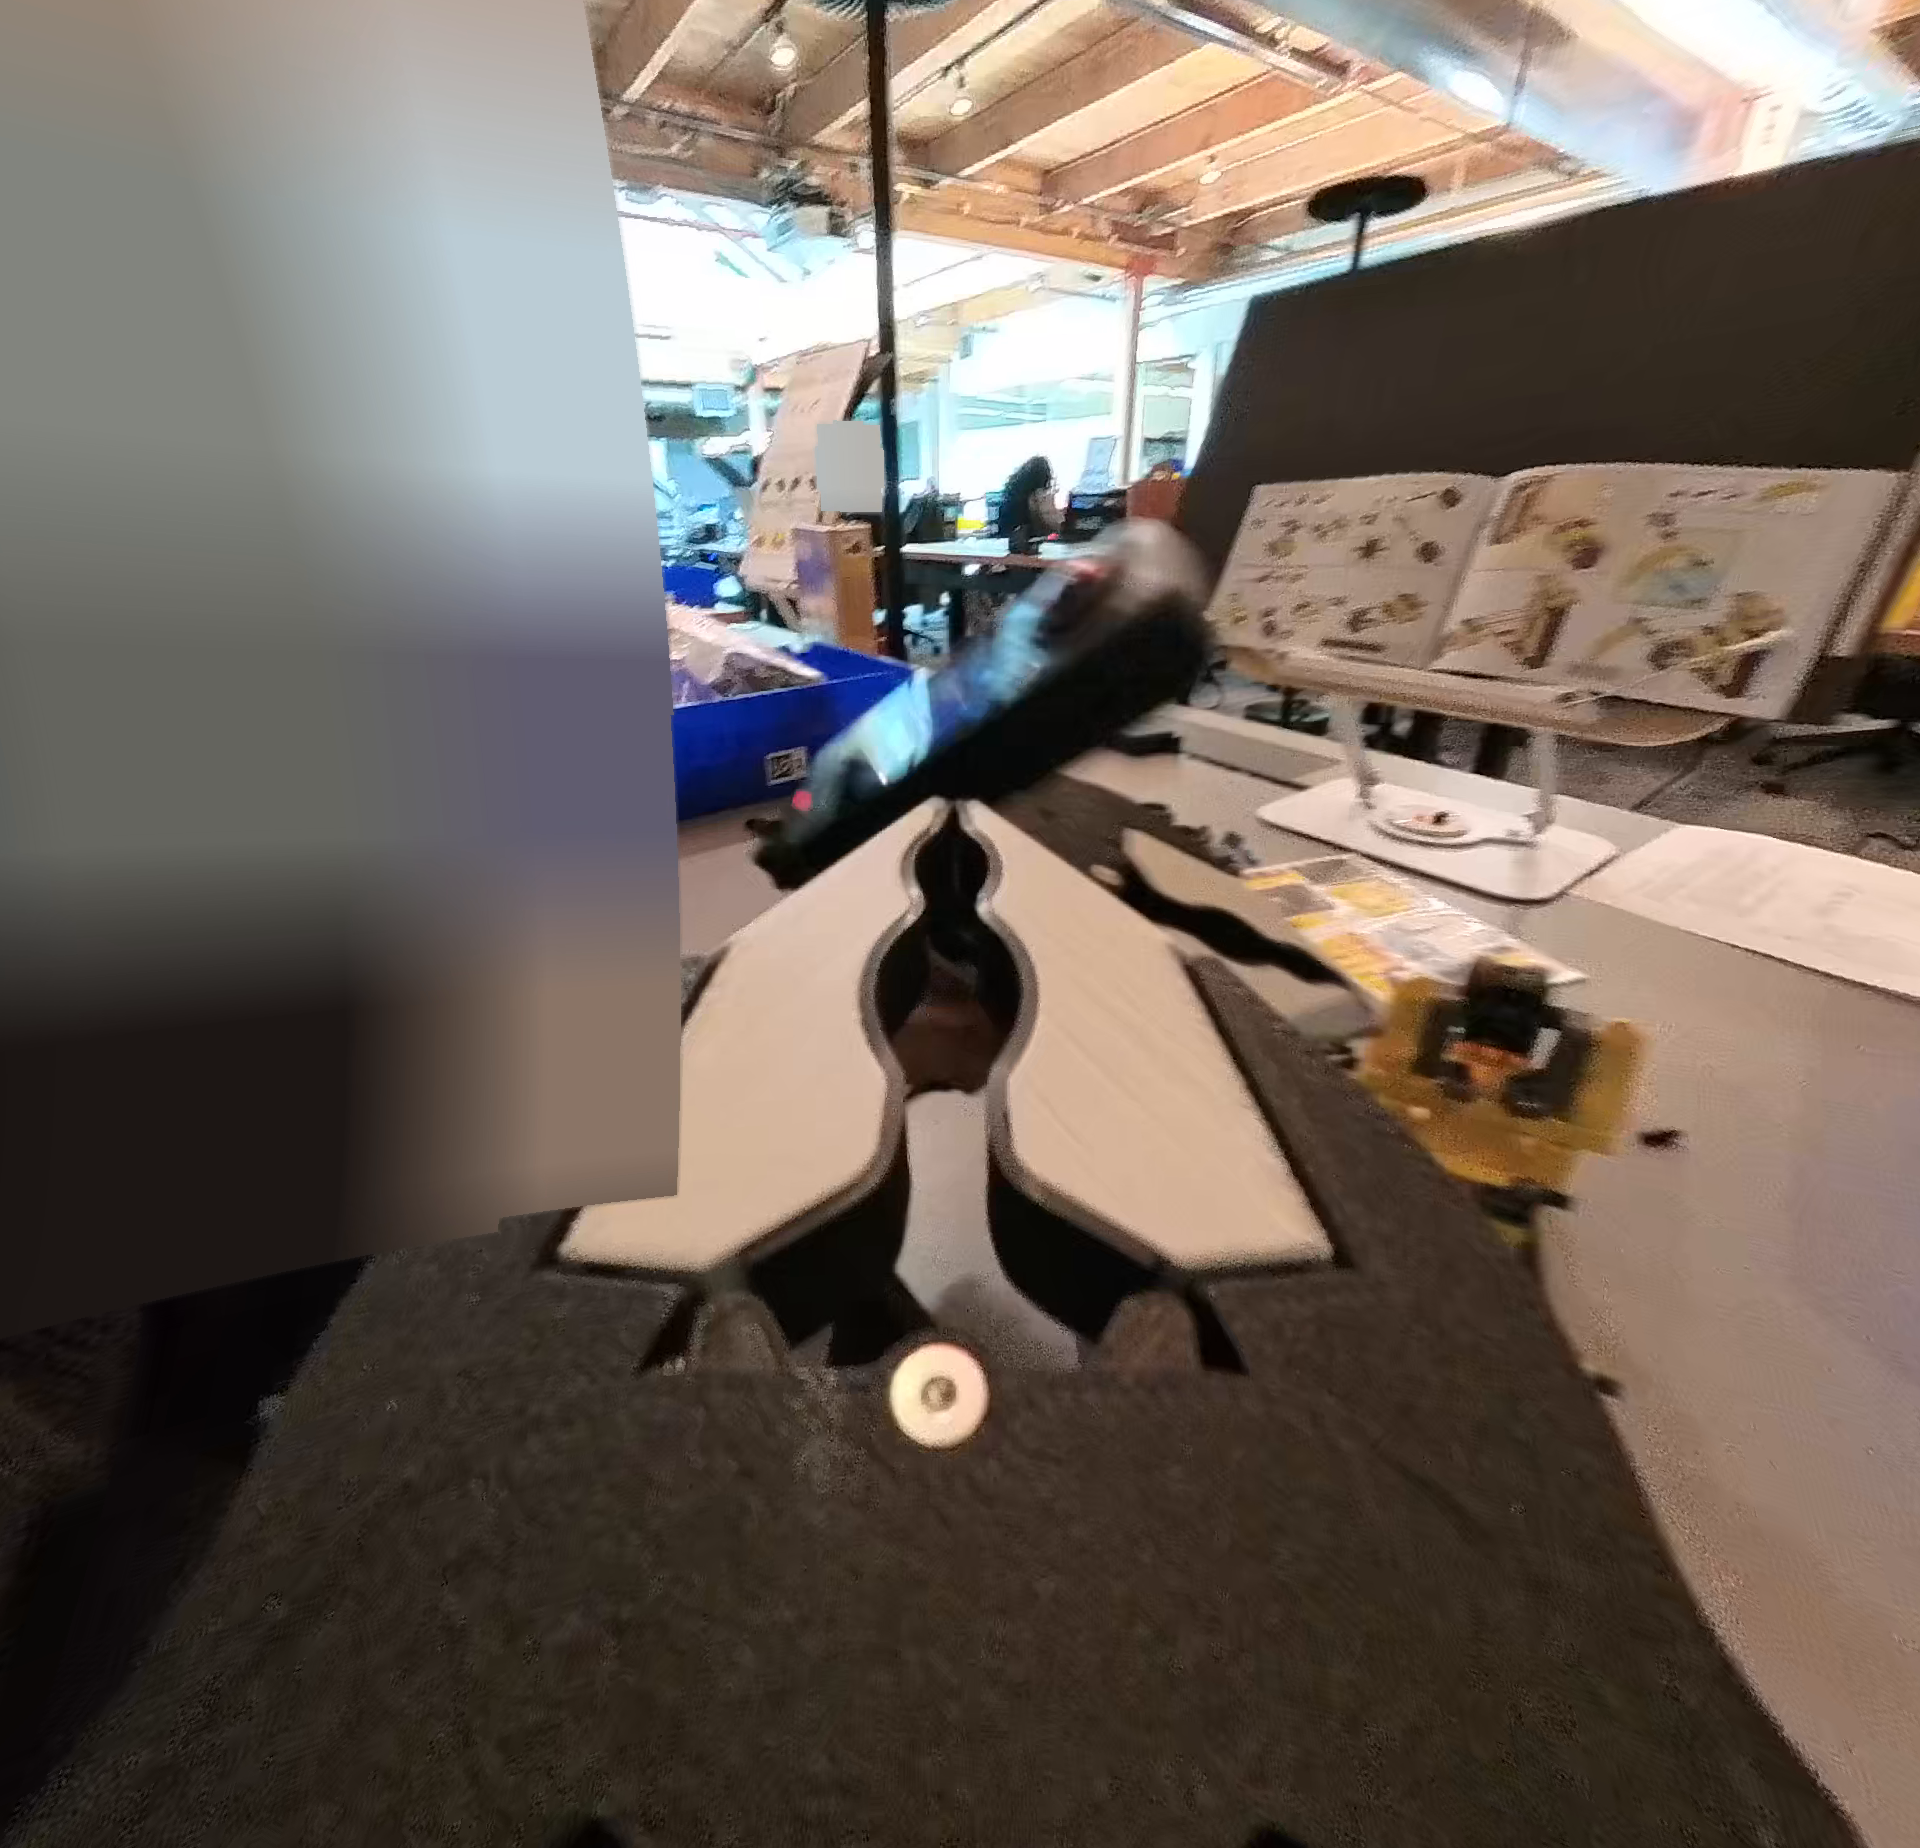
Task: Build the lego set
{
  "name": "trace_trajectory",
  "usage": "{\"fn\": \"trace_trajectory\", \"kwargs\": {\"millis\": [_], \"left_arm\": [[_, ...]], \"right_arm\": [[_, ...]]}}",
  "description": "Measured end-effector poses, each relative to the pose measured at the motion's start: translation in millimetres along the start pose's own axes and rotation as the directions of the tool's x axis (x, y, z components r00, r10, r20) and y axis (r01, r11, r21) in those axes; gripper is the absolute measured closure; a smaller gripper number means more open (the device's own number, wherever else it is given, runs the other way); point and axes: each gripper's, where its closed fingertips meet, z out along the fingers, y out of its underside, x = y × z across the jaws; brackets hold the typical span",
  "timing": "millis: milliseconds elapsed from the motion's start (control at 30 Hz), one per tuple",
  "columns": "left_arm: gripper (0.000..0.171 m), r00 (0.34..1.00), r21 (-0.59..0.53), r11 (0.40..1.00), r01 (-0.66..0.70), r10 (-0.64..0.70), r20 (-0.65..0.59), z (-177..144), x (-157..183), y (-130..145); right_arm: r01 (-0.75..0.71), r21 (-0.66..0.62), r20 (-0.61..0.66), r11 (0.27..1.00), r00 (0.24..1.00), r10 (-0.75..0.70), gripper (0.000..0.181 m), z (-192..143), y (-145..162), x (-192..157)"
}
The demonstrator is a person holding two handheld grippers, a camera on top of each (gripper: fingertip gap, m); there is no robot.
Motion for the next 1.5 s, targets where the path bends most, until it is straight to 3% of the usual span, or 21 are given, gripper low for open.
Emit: {"fn": "trace_trajectory", "kwargs": {"millis": [33,167,200,233,300,367,433,533,600,667,833,900,1067,1200,1333,1433,1500], "left_arm": [[0.171,0.998,0.016,0.999,0.052,-0.051,-0.043,-3.9,-3.0,-2.3],[0.171,0.965,0.104,0.962,0.252,-0.241,-0.102,-20.5,-51.7,-10.3],[0.171,0.955,0.132,0.947,0.293,-0.284,-0.084,-22.0,-71.0,-9.9],[0.17,0.944,0.153,0.932,0.329,-0.321,-0.074,-21.5,-87.9,-8.8],[0.162,0.92,0.179,0.903,0.391,-0.381,-0.089,-9.7,-111.7,-7.0],[0.144,0.898,0.12,0.89,0.439,-0.428,-0.106,20.9,-124.4,4.0],[0.14,0.873,0.009,0.876,0.482,-0.479,-0.087,59.8,-133.6,23.0],[0.137,0.856,-0.152,0.843,0.516,-0.515,0.05,112.2,-155.1,56.0],[0.124,0.875,-0.184,0.858,0.479,-0.45,0.178,137.1,-178.8,69.8],[0.122,0.869,-0.23,0.841,0.489,-0.446,0.216,158.8,-188.0,81.5],[0.115,0.787,-0.251,0.747,0.615,-0.597,0.154,185.7,-187.8,89.7],[0.115,0.769,-0.251,0.73,0.636,-0.626,0.125,188.3,-185.4,88.3],[0.113,0.804,-0.33,0.747,0.577,-0.591,0.069,195.5,-168.9,89.6],[0.113,0.848,-0.33,0.804,0.494,-0.529,-0.019,195.2,-153.7,79.4],[0.113,0.87,-0.36,0.81,0.463,-0.492,0.01,196.0,-152.6,85.3],[0.113,0.892,-0.368,0.824,0.43,-0.452,0.028,197.1,-152.2,86.5],[0.11,0.899,-0.366,0.831,0.42,-0.436,0.042,197.7,-153.8,86.4]], "right_arm": [[-0.006,0.012,-0.026,1.0,1.0,0.007,0.181,-4.7,-4.0,12.6],[-0.028,-0.012,-0.237,1.0,0.971,0.024,0.181,-30.7,0.2,99.9],[-0.019,-0.07,-0.331,0.997,0.944,-0.005,0.175,-40.2,13.0,133.0],[-0.014,-0.159,-0.414,0.987,0.909,-0.054,0.159,-51.5,31.6,166.1],[-0.089,-0.384,-0.53,0.919,0.836,-0.141,0.139,-79.6,83.1,226.1],[-0.25,-0.516,-0.583,0.819,0.803,-0.122,0.125,-102.5,127.3,263.8],[-0.364,-0.524,-0.638,0.77,0.767,-0.071,0.122,-115.3,145.9,288.8],[-0.407,-0.459,-0.718,0.79,0.693,-0.06,0.117,-126.0,147.8,325.1],[-0.416,-0.425,-0.753,0.804,0.656,-0.059,0.106,-126.0,149.1,346.5],[-0.424,-0.428,-0.771,0.798,0.632,-0.077,0.1,-121.4,154.2,361.6],[-0.483,-0.541,-0.72,0.689,0.689,-0.081,0.085,-102.0,185.5,351.7],[-0.469,-0.55,-0.685,0.691,0.726,-0.052,0.085,-89.3,185.2,332.6],[-0.362,-0.567,-0.507,0.74,0.861,0.033,0.086,-28.7,165.1,278.5],[-0.285,-0.629,-0.447,0.723,0.894,-0.037,0.09,9.2,167.0,272.2],[-0.265,-0.717,-0.408,0.644,0.909,-0.08,0.09,21.9,175.7,263.2],[-0.263,-0.71,-0.402,0.653,0.913,-0.07,0.093,24.6,170.3,259.1],[-0.263,-0.698,-0.379,0.666,0.925,-0.032,0.104,29.4,167.0,257.7]]}}
